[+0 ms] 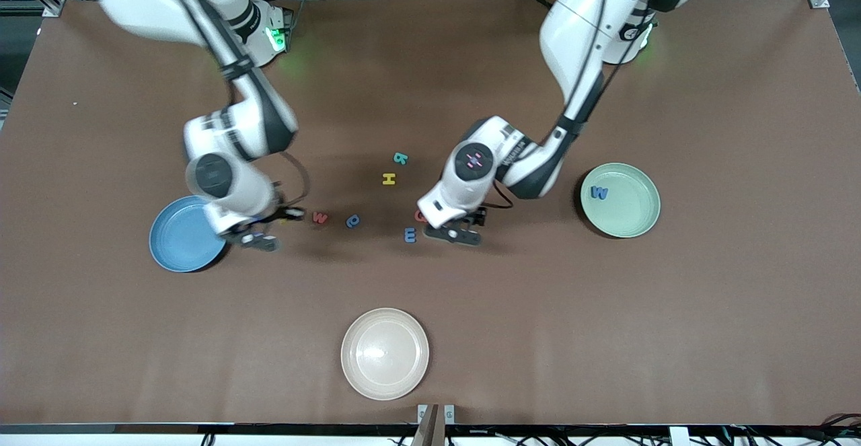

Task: Sort upper and lower case letters into plates
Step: 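Grasp the yellow u with the right gripper and carry it to the blue plate, then release the u on the blue plate while the left gripper reaches the pink letter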

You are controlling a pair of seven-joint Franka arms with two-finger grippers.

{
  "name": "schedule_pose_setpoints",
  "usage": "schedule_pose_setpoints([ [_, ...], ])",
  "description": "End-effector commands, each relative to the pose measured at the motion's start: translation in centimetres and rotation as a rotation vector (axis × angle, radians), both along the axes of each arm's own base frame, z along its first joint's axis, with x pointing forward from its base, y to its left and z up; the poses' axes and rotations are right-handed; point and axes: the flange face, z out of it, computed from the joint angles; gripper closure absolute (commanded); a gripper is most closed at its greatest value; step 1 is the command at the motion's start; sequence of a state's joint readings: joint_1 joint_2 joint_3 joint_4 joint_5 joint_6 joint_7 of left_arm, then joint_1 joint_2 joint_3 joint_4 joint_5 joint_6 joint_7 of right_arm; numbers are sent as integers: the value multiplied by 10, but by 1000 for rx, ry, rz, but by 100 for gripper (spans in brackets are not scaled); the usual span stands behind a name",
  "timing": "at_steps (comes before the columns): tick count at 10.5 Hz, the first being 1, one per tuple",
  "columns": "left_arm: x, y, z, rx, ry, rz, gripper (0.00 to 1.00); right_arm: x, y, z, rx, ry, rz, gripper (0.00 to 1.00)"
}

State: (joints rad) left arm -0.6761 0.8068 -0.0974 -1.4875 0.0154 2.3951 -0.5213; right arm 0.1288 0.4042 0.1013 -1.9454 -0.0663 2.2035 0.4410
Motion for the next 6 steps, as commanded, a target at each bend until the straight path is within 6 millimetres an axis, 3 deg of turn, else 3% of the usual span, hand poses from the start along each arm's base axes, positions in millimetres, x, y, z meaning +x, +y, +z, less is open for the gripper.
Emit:
schedule_pose_setpoints([
  [1,-10,-33,12,-12,-138,-67,0,11,-82,7,-62,7,144,100],
  [2,-16,-42,6,-38,-163,-82,0,18,-114,9,-90,3,196,100],
  [4,-12,-42,-14,-69,-218,-92,0,23,-146,0,-90,13,249,100],
  [5,-20,-53,-25,-66,-249,-136,0,23,-153,-3,-87,16,264,74],
  [6,-24,-59,-30,-46,-272,-171,0,24,-162,-2,-82,9,289,10],
])
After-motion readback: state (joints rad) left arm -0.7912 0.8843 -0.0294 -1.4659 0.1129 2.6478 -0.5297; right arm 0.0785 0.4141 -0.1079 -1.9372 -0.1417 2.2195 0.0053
